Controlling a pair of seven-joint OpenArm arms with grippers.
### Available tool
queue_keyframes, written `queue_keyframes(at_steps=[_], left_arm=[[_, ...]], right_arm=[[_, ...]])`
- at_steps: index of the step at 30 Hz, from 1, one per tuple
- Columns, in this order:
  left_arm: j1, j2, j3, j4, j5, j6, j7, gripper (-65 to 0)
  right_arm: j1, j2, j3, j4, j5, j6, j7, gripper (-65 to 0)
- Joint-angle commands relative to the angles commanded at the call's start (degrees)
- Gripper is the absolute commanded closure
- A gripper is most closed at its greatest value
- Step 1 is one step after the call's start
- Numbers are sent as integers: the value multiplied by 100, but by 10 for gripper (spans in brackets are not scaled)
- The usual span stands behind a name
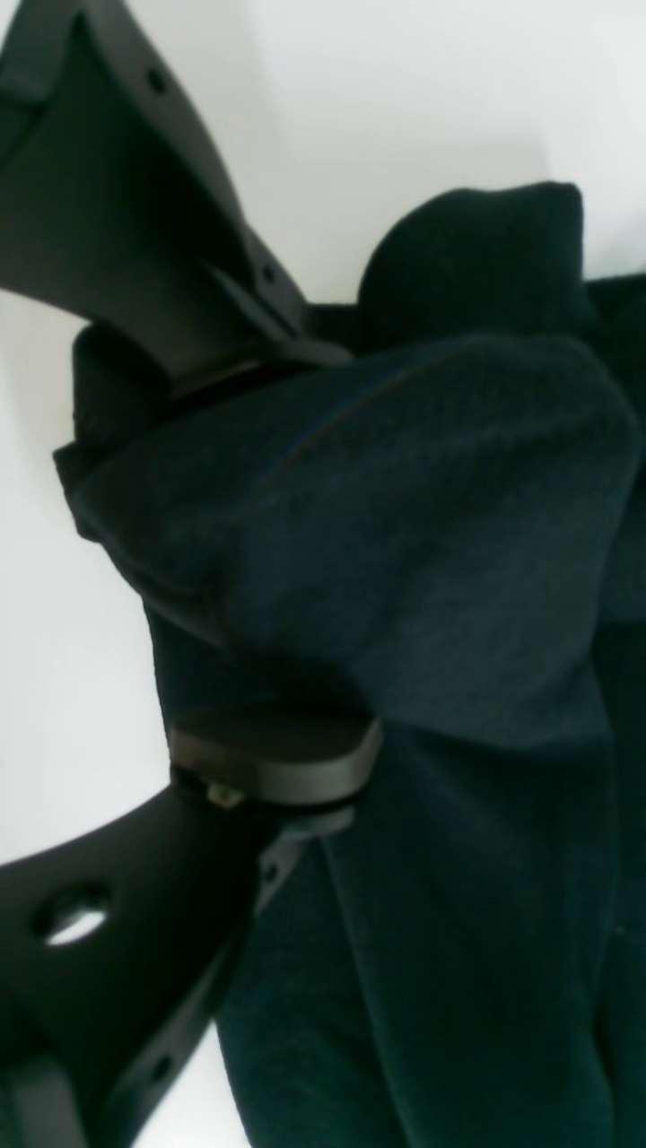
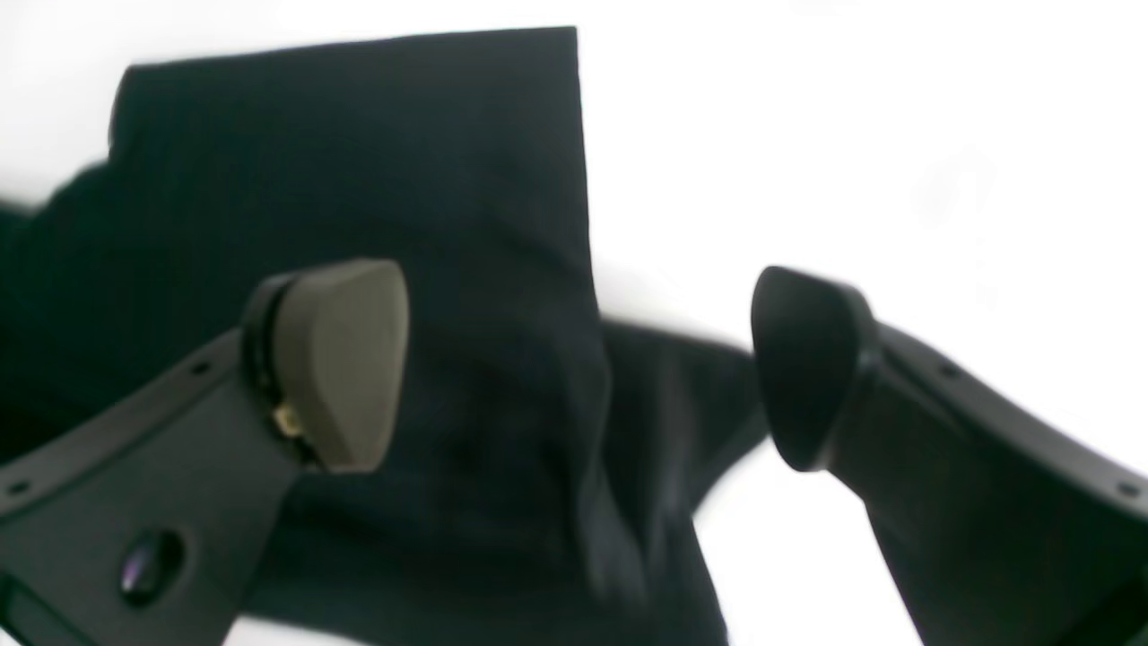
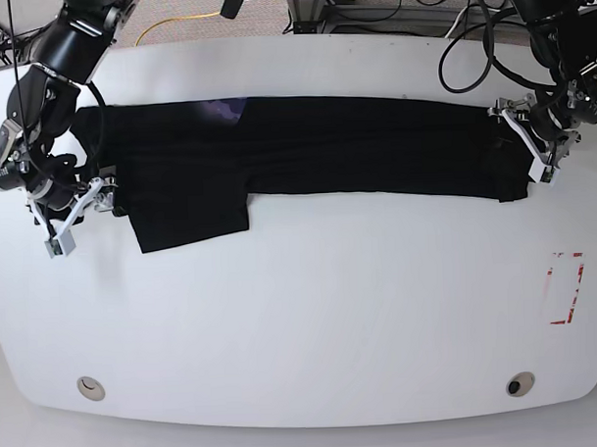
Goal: Fold the T-shirt properly
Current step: 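Tuck the hanging flap under with the right gripper, holding with left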
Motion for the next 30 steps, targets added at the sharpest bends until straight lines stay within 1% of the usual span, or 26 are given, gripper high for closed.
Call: queue_keyframes(at_steps=[3, 8, 10, 14, 16, 21, 25, 27, 30], left_arm=[[-9, 0, 0, -9, 0, 0, 0, -414], [-9, 0, 9, -9, 0, 0, 0, -414], [-9, 0, 9, 9, 0, 0, 0, -414], [-9, 0, 9, 9, 0, 0, 0, -414], [-18, 0, 9, 9, 0, 0, 0, -414], [-18, 0, -9, 18, -9, 0, 0, -414], [-18, 0, -9, 18, 0, 0, 0, -414], [-18, 0, -9, 9, 0, 0, 0, -414], [-18, 0, -9, 0, 0, 0, 0, -414]], right_arm=[[404, 44, -26, -941, 0, 0, 475, -575], [791, 167, -44, -1864, -18, 0, 782, -575], [888, 193, -229, -2145, -18, 0, 958, -575], [888, 202, -730, -2382, -18, 0, 1380, -575], [879, 193, -932, -2479, -18, 0, 1512, -575], [738, 132, -1073, -2585, -18, 0, 1618, -575], [721, -9, -1099, -2567, -9, 0, 1653, -574], [721, -44, -1099, -2567, -9, 0, 1653, -556], [721, -53, -1116, -2567, -9, 0, 1653, -465]])
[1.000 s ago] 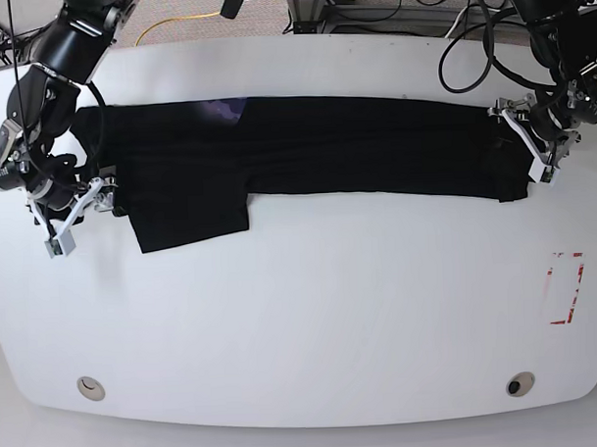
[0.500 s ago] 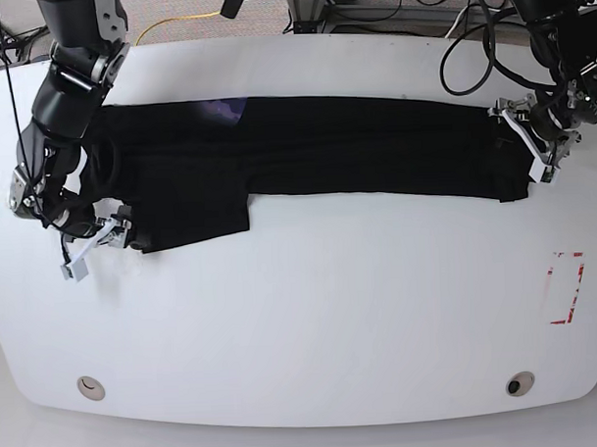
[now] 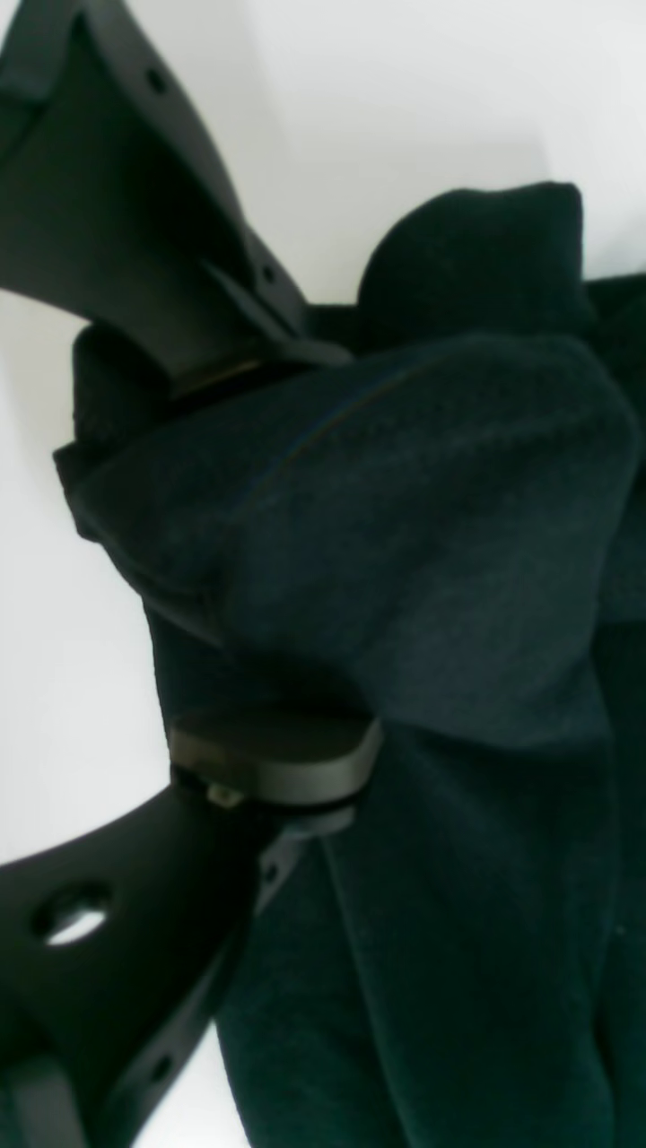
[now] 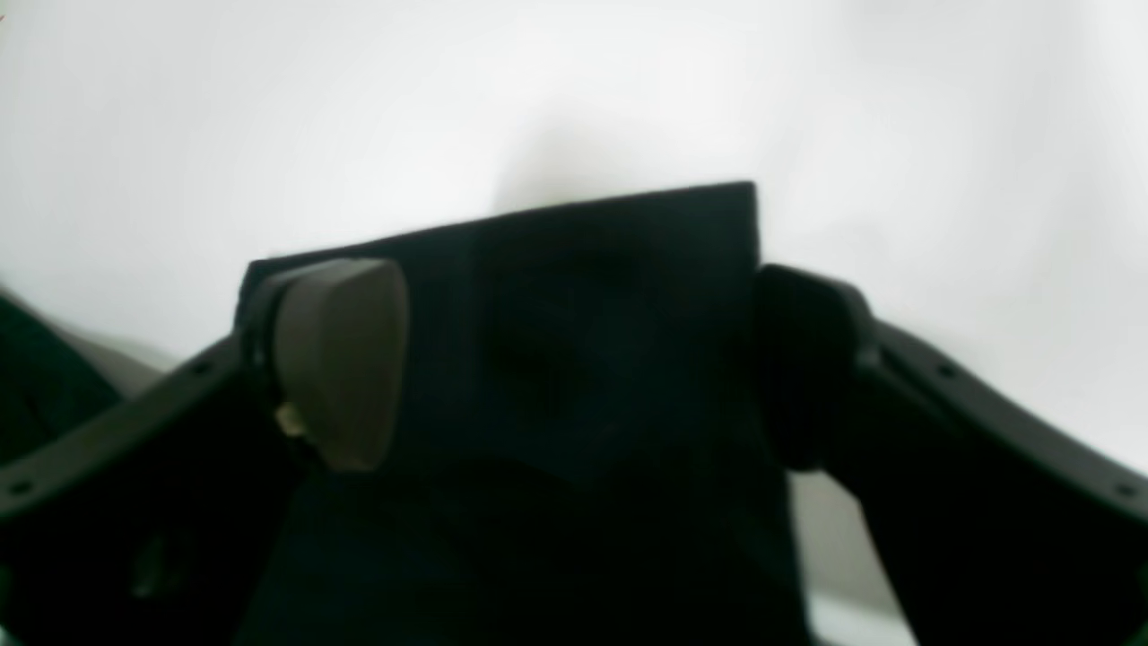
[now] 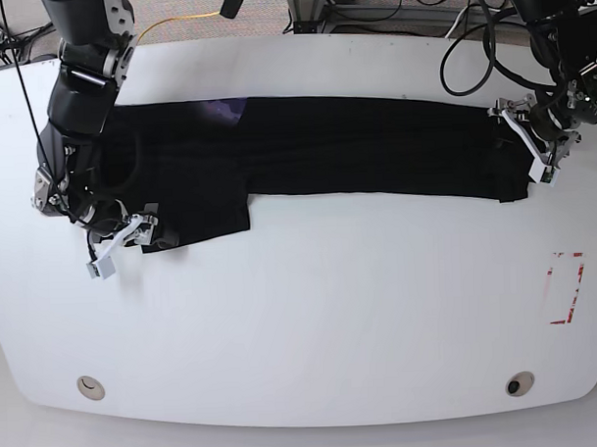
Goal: Fold the T-shirt properly
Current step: 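Tuck the hanging flap under with the right gripper, holding with left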
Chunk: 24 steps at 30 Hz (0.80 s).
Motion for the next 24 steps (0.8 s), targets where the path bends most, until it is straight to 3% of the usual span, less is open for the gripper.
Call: queue_keyframes(at_steps=[7, 10, 13, 19, 24], left_arm=[[0, 0, 18, 0, 0, 26, 0, -414], [0, 0, 18, 0, 0, 26, 0, -414], [0, 0, 18, -9, 0, 35, 0, -414], [0, 0, 18, -9, 0, 35, 0, -414], [0, 0, 18, -9, 0, 35, 0, -414]], right_arm=[[18, 0, 0, -9, 0, 0, 0, -311], [26, 18, 0, 0, 0, 0, 0, -184], [35, 35, 0, 9, 0, 0, 0, 0], [-141, 44, 53, 695, 62, 0, -79, 0], [-510, 0, 246, 2013, 70, 0, -765, 0]])
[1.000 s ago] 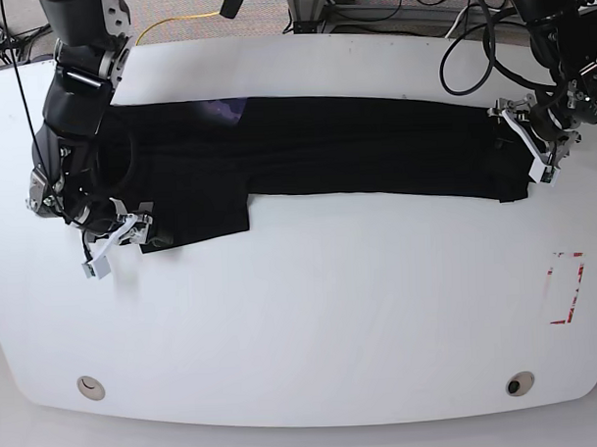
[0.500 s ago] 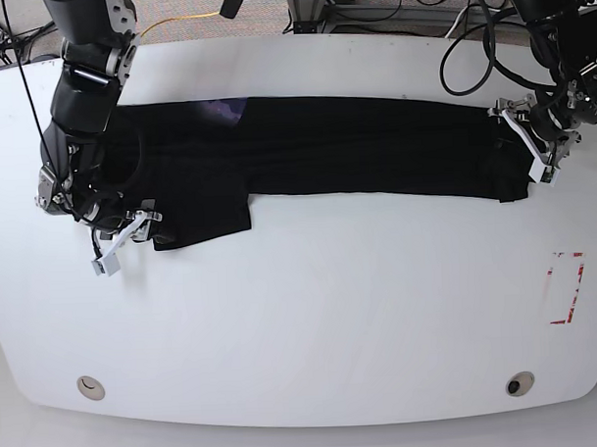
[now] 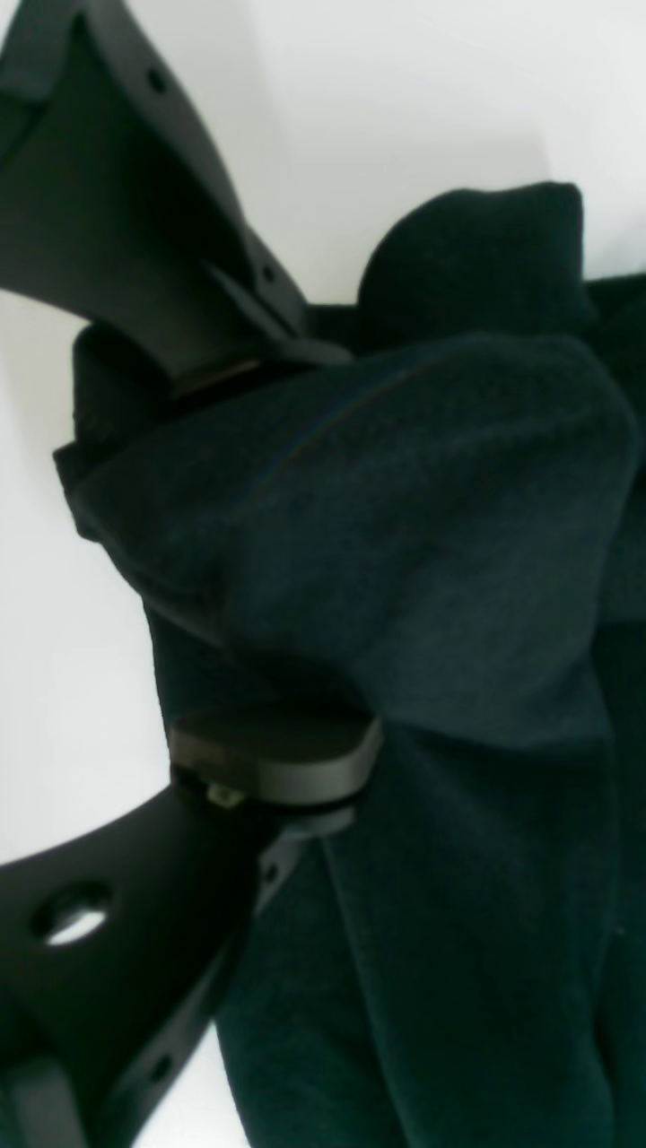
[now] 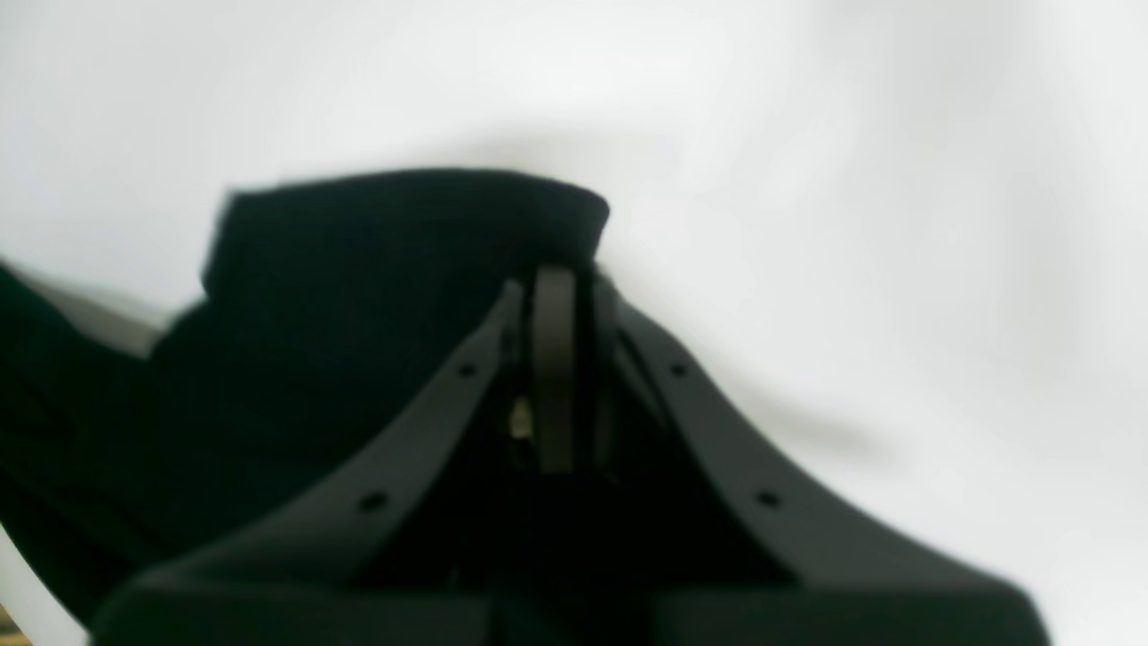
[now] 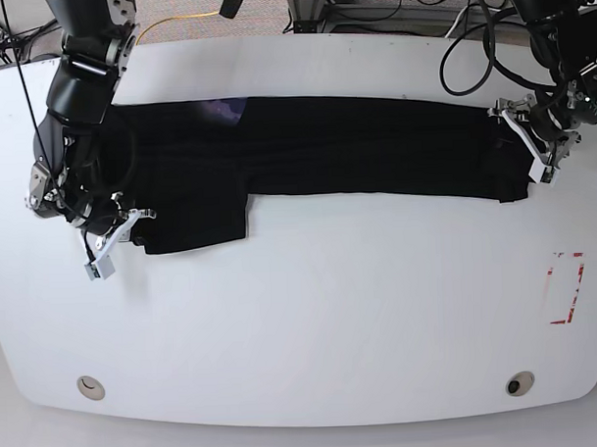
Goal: Fold the T-shirt properly
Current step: 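Tuck the hanging flap under with the right gripper, holding with left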
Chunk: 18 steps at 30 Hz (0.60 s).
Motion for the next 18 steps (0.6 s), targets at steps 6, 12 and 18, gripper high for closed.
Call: queue_keyframes(at_steps=[6, 12, 18], left_arm=[[9, 0, 0, -9, 9, 0, 0, -414], [26, 0, 0, -9, 9, 0, 0, -414], [35, 0, 0, -9, 9, 0, 9, -414]], right_arm=[[-765, -220, 651, 1600, 545, 0, -826, 0], [-1688, -229, 993, 2505, 1248, 0, -1090, 0], [-2444, -237, 1327, 2884, 1644, 0, -1108, 0]])
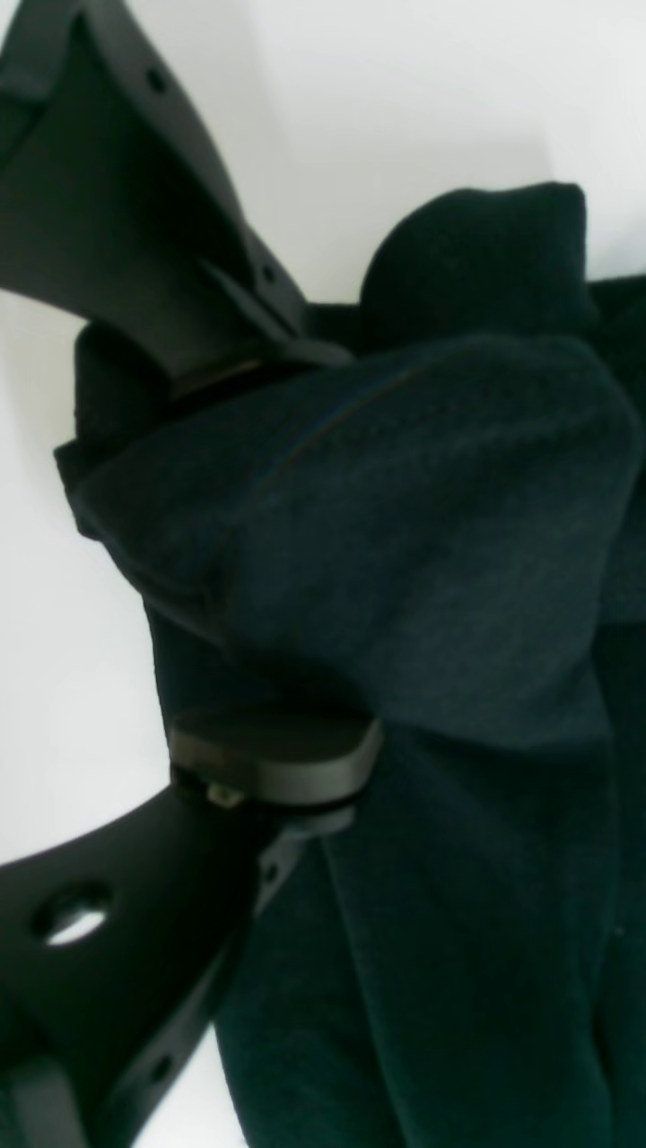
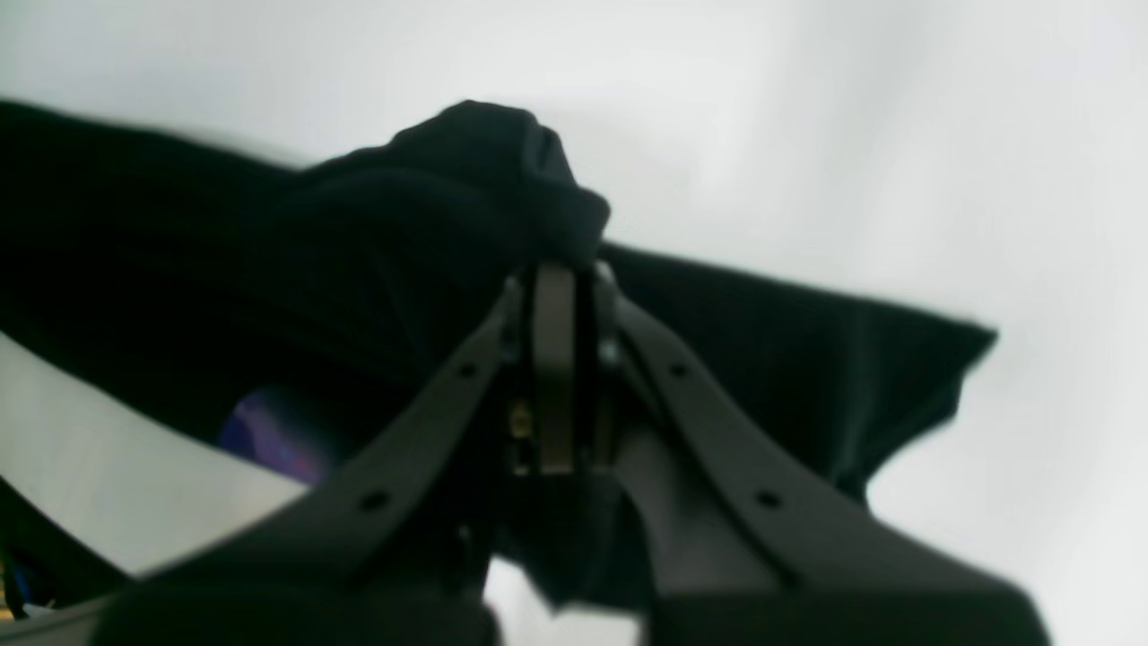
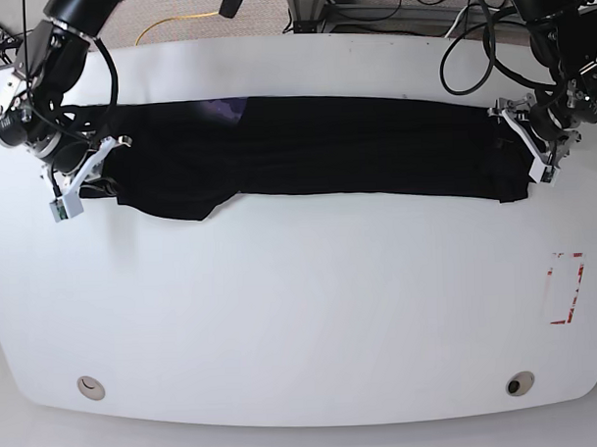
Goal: Fold the T-shirt properly
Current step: 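Tuck the hanging flap under with the right gripper, holding with left, then grasp the strip end with the left gripper and lift it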
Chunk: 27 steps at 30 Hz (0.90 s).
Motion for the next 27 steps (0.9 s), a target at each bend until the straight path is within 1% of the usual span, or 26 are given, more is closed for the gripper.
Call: queue_keyframes(at_steps=[4, 9, 13, 14, 15, 17, 18, 19, 21, 22, 23, 24, 26, 27], left_arm=[[0, -9, 0, 0, 0, 0, 0, -414], [9, -44, 0, 0, 0, 0, 0, -414], [-9, -44, 0, 0, 0, 0, 0, -414], [-9, -44, 0, 0, 0, 0, 0, -414], [-9, -53, 0, 0, 0, 0, 0, -414], [-26, -53, 0, 0, 0, 0, 0, -414], [-26, -53, 0, 0, 0, -9, 0, -414], [-26, -53, 0, 9, 0, -18, 0, -414], [-26, -53, 0, 9, 0, -26, 0, -414], [-26, -53, 0, 9, 0, -26, 0, -414], [-26, -53, 0, 9, 0, -26, 0, -414], [-26, -53, 0, 9, 0, -26, 0, -414], [-35, -44, 0, 9, -9, -26, 0, -414], [-44, -44, 0, 9, -9, -26, 0, -414]], right_arm=[[-316, 0, 220, -26, 18, 0, 0, 0], [-404, 9, 308, -53, -9, 0, 35, 0], [-352, 26, 299, -220, -457, 0, 26, 0], [-352, 9, 299, -264, -607, 0, 18, -11], [-352, 9, 299, -316, -721, 0, 18, -40], [-325, 9, 299, -404, -993, 0, 26, -124], [-273, 0, 308, -413, -1152, 0, 44, -189], [-255, 0, 316, -404, -1319, 0, 44, -273], [-264, 0, 352, -387, -1407, 0, 44, -366], [-273, 0, 492, -352, -1380, 0, 44, -403], [-273, -18, 712, -273, -1301, 0, 35, -430], [-273, -62, 818, -193, -1231, 0, 26, -439], [-281, -229, 949, 79, -932, 0, 0, -444], [-299, -229, 949, 229, -809, 0, 0, -444]])
